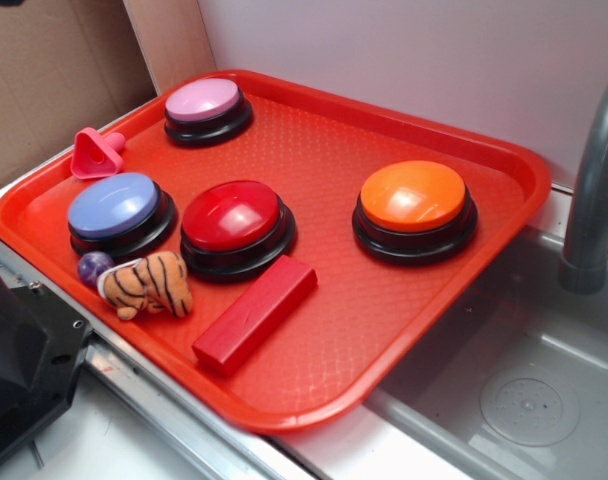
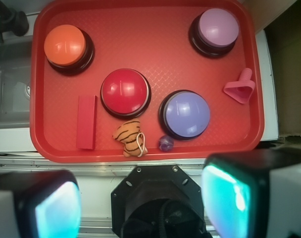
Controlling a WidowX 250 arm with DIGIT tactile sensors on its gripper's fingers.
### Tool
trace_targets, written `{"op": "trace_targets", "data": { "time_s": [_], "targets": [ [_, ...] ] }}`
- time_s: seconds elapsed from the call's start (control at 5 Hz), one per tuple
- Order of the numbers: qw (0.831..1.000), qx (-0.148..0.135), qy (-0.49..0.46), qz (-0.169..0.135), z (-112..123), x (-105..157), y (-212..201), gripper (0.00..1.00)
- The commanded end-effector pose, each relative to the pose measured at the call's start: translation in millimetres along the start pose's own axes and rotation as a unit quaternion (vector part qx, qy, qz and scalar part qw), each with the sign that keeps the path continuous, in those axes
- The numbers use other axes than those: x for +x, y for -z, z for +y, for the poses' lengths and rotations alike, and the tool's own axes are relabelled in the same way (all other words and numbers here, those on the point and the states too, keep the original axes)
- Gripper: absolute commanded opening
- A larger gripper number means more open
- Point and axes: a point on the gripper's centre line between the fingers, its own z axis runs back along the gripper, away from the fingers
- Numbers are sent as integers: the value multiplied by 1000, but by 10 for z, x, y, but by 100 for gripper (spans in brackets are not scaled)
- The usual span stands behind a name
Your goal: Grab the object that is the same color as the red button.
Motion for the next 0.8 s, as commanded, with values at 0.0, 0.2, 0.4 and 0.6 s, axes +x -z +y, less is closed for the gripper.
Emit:
{"op": "trace_targets", "data": {
  "time_s": [0.0,0.2,0.4,0.6],
  "targets": [
    [1000,0,0,0,0,0,0,100],
    [1000,8,-4,-10,-104,40,125,100],
    [1000,-8,-8,-4,-253,60,329,100],
    [999,-14,-43,-11,-384,94,566,100]
  ]
}}
